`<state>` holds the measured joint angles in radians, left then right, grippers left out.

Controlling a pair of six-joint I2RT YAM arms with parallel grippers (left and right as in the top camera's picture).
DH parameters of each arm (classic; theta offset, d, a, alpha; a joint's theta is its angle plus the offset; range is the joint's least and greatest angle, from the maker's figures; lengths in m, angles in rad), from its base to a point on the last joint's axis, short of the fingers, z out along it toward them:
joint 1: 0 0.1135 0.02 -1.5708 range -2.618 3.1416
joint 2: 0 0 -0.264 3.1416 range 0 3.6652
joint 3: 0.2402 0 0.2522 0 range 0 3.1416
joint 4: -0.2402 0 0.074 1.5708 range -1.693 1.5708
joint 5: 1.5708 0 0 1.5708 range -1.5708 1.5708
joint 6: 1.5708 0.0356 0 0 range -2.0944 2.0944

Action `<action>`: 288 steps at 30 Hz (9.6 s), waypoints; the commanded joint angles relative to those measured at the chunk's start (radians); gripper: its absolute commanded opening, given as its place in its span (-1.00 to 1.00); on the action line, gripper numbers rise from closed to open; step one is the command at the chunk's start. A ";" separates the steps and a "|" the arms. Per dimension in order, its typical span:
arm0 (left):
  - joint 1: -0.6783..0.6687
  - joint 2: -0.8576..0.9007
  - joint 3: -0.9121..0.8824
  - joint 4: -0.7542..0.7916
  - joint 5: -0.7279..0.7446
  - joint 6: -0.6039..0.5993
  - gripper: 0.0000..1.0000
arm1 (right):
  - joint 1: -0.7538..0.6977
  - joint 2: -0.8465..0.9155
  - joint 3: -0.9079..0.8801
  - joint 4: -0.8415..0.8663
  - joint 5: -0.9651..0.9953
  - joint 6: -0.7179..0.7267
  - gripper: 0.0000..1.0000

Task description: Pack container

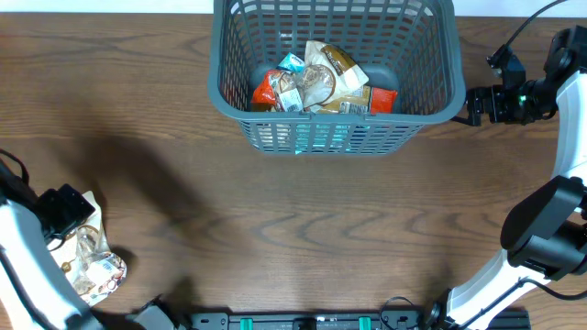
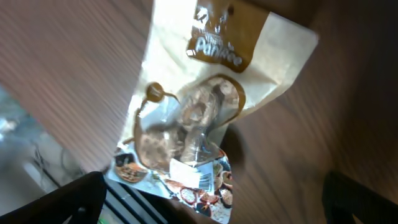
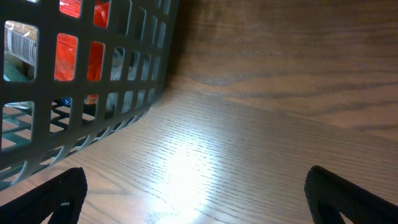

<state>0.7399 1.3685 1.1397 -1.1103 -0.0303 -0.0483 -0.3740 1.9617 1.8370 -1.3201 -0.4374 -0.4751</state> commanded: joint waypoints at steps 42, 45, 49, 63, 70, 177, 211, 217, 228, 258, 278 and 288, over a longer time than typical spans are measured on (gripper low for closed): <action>0.021 0.019 -0.257 0.255 -0.067 0.292 0.97 | -0.004 -0.009 -0.001 0.044 -0.007 -0.020 0.99; 0.021 0.020 -0.321 0.326 -0.056 0.307 0.97 | -0.004 -0.009 -0.001 0.046 -0.007 -0.020 0.98; 0.021 0.023 -0.385 0.407 -0.053 0.310 0.97 | -0.004 -0.009 -0.001 0.046 -0.008 -0.020 0.98; 0.021 0.129 -0.487 0.585 -0.053 0.304 0.80 | -0.004 -0.009 -0.001 0.043 -0.007 -0.020 0.99; 0.021 0.159 -0.487 0.616 -0.052 0.209 -0.10 | -0.004 -0.009 -0.001 0.041 -0.004 -0.020 0.98; -1.145 0.414 0.731 0.282 0.063 0.849 0.97 | -0.005 -0.009 -0.001 0.025 -0.004 -0.019 0.98; -0.550 0.107 0.650 0.032 0.008 0.270 0.97 | 0.133 -0.048 0.343 0.118 0.233 0.245 0.98; -0.520 0.093 0.539 0.029 0.033 0.270 0.97 | 0.138 -0.146 0.343 0.047 0.363 0.296 0.98; -0.520 -0.060 0.236 0.107 0.107 0.256 0.97 | 0.153 -0.358 0.310 -0.142 0.441 0.330 0.99; -0.536 -0.669 -0.184 0.153 0.285 0.195 0.97 | 0.225 -1.179 -0.892 0.277 0.394 0.445 0.98; -0.536 -0.712 -0.209 0.170 0.279 0.196 0.97 | 0.225 -1.170 -0.986 0.275 0.400 0.445 0.99; -0.536 -0.712 -0.209 0.170 0.279 0.196 0.97 | 0.225 -1.199 -0.987 0.271 0.407 0.444 0.99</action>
<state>0.2066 0.6544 0.9333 -0.9409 0.2375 0.1562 -0.1577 0.7914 0.8555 -1.0470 -0.0303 -0.0498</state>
